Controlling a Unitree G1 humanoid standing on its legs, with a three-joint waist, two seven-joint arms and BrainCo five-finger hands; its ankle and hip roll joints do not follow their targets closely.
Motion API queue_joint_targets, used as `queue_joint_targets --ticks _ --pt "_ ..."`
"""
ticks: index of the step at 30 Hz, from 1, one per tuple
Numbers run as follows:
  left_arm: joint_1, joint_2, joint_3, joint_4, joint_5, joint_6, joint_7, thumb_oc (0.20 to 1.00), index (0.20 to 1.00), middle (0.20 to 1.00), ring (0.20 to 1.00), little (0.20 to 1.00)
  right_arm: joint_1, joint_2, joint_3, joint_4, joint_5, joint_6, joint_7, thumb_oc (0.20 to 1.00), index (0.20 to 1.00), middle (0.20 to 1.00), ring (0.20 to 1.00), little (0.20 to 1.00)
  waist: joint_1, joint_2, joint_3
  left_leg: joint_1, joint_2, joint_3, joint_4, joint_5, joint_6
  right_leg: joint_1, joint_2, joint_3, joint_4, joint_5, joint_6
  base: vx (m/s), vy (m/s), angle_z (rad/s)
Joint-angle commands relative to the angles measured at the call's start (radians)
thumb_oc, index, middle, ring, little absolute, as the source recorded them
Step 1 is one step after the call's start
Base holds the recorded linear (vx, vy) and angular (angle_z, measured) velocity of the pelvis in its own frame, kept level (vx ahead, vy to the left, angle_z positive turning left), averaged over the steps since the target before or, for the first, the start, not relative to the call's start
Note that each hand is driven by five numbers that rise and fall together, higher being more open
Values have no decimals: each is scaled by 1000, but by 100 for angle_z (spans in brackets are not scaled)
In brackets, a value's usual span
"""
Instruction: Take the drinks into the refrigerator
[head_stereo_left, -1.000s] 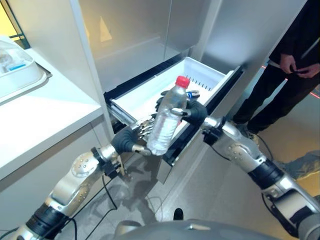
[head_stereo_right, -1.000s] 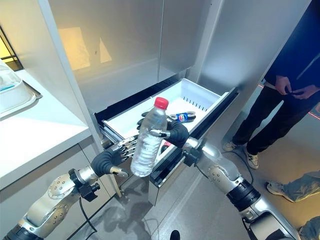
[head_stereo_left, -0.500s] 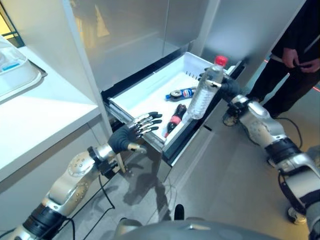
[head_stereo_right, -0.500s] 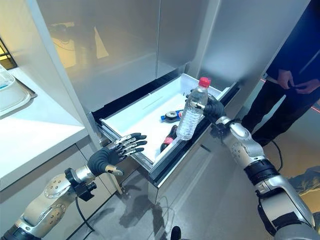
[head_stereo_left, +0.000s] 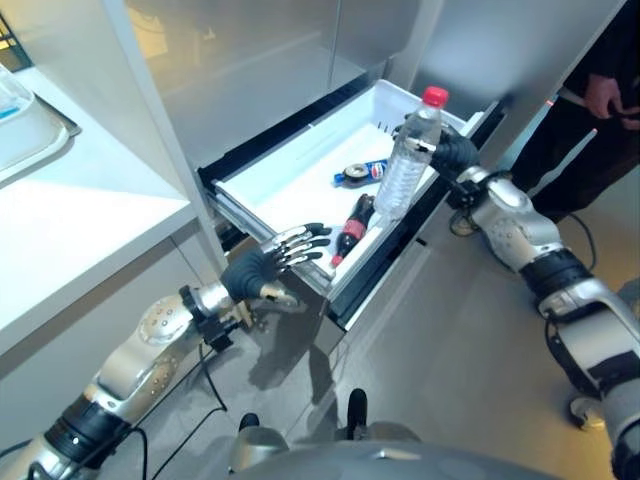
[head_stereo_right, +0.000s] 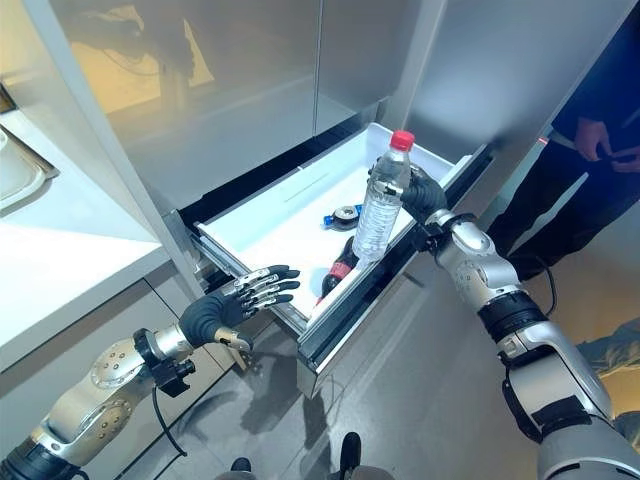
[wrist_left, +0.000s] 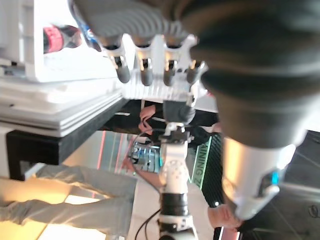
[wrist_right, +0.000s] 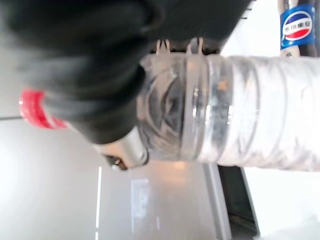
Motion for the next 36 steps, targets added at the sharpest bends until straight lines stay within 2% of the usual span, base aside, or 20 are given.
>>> queue_joint_targets --ticks 1,4,8,20,36 --pt "-47 44 -31 -74 -66 -52 -4 1000 1000 1000 1000 1000 -272 -21 6 7 -1 -122 -8 200 200 200 200 200 33 3 16 -36 -78 -31 1 -40 131 -16 17 -24 150 -107 28 0 0 0" --pt "-53 44 -36 -74 -68 -54 -2 1000 1000 1000 1000 1000 -278 -23 8 6 -3 -125 -9 200 200 200 200 200 33 4 24 -44 -77 -32 1 -36 131 -28 18 -27 157 -109 28 -26 2 0" --pt "-59 54 -53 -85 -88 -54 -3 1000 1000 1000 1000 1000 -322 -30 28 24 -29 -139 -22 200 200 200 200 200 41 4 63 -84 -77 -35 18 -26 136 -73 21 -31 192 -117 24 -34 -3 0" --pt "-103 92 -105 -126 -130 -61 15 1000 1000 1000 1000 1000 -480 -6 103 101 -38 -156 -38 200 200 200 200 200 61 10 151 -208 -63 -45 135 -43 137 -190 25 -28 294 -139 19 -20 -5 0" --pt "-161 129 -147 -173 -137 -88 66 1000 1000 1000 1000 1000 -577 65 160 203 -59 -175 -74 200 200 200 200 200 82 1 256 -310 -48 -99 146 -9 134 -303 30 -63 376 -145 20 -45 -25 9"
